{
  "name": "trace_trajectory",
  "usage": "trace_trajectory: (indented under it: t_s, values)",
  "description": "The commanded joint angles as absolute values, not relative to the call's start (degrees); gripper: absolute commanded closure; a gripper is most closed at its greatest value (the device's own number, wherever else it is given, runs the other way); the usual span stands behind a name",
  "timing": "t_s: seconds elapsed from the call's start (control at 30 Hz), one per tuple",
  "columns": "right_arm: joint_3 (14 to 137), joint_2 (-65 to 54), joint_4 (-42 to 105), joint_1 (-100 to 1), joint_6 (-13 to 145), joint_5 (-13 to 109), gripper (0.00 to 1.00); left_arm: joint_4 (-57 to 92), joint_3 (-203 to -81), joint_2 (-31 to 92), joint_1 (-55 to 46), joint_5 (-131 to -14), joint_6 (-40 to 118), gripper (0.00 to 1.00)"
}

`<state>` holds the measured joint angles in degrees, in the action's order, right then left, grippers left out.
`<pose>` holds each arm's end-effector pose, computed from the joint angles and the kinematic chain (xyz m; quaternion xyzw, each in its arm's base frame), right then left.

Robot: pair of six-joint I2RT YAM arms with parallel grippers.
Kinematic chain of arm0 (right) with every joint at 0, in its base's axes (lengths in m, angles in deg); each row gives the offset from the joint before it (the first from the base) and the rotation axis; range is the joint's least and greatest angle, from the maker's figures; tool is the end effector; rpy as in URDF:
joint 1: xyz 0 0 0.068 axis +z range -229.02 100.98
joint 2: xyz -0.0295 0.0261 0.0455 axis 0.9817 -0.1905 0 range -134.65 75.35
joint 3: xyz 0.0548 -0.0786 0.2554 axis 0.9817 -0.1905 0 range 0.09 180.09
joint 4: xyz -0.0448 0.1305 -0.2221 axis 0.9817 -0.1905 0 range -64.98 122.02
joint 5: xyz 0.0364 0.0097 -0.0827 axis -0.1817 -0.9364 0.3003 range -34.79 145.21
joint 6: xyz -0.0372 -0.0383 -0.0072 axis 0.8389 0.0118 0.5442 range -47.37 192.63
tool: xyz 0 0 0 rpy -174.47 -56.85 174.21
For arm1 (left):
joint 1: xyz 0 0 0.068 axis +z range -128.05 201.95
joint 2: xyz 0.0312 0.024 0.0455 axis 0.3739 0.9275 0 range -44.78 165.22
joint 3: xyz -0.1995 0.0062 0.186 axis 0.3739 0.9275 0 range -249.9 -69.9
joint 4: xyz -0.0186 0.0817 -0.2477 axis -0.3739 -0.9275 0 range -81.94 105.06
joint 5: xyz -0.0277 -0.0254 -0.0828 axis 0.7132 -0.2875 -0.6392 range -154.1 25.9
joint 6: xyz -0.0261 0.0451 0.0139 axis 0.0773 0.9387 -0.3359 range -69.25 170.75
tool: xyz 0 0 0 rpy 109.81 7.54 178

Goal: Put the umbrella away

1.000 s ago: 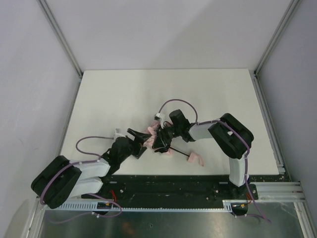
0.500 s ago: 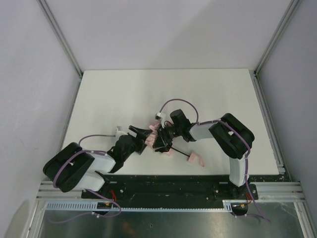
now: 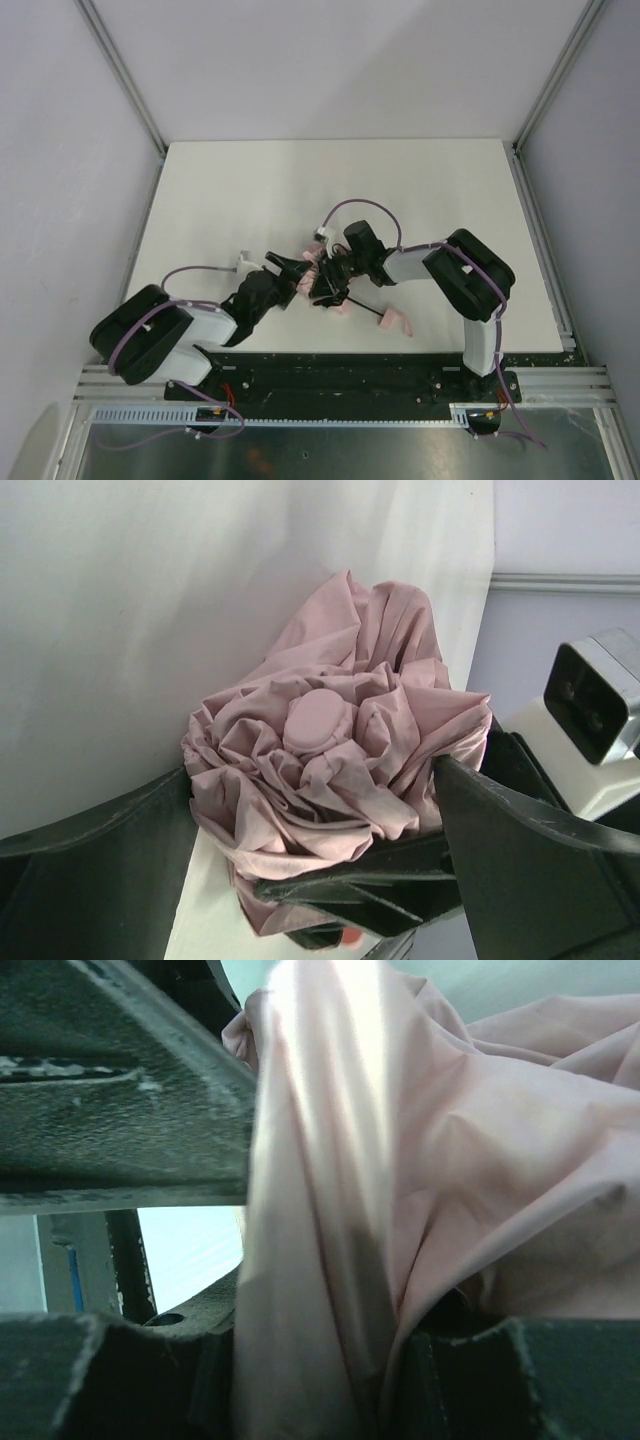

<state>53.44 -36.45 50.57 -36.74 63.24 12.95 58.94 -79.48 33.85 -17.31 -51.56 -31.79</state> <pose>0.2607 0.2696 0.1168 -0.3856 0.7673 0.4660 0.2131 0.1676 -0.1270 0.1187 -0.3638 0.7584 -0.4208 0.3397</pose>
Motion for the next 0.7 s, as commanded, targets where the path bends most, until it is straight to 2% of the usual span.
trace_trajectory:
  t_s: [0.0, 0.07, 0.1, 0.3, 0.43, 0.5, 0.6, 0.67]
  values:
    - [48.70, -41.03, 37.19, -33.88, 69.44, 16.28, 1.00, 62.81, -84.81, 40.00, -17.99, -51.05, -33.08, 0.01]
    - [48.70, -40.91, 37.51, -33.22, 70.40, 14.08, 1.00, 61.98, -85.20, 43.17, -17.85, -50.99, -33.62, 0.02]
    - [48.70, -40.74, 37.71, -32.65, 70.95, 13.16, 1.00, 61.63, -85.42, 44.59, -17.77, -51.04, -33.00, 0.07]
    - [48.80, -40.63, 37.88, -32.16, 72.23, 9.10, 1.00, 60.57, -85.64, 48.91, -17.66, -53.46, -28.76, 0.54]
    - [48.86, -39.41, 37.67, -33.38, 70.57, 9.74, 1.00, 60.03, -85.67, 50.28, -17.60, -55.32, -27.07, 0.79]
    - [49.22, -38.35, 36.93, -34.08, 68.42, 12.51, 0.99, 59.68, -85.73, 50.97, -17.55, -56.56, -26.77, 0.87]
    - [49.65, -34.70, 34.61, -34.49, 64.94, 18.00, 0.81, 59.03, -85.54, 51.51, -17.59, -57.88, -26.69, 0.95]
    - [50.17, -31.81, 33.00, -34.69, 62.56, 21.83, 0.63, 57.71, -85.48, 51.47, -17.53, -58.72, -27.01, 0.99]
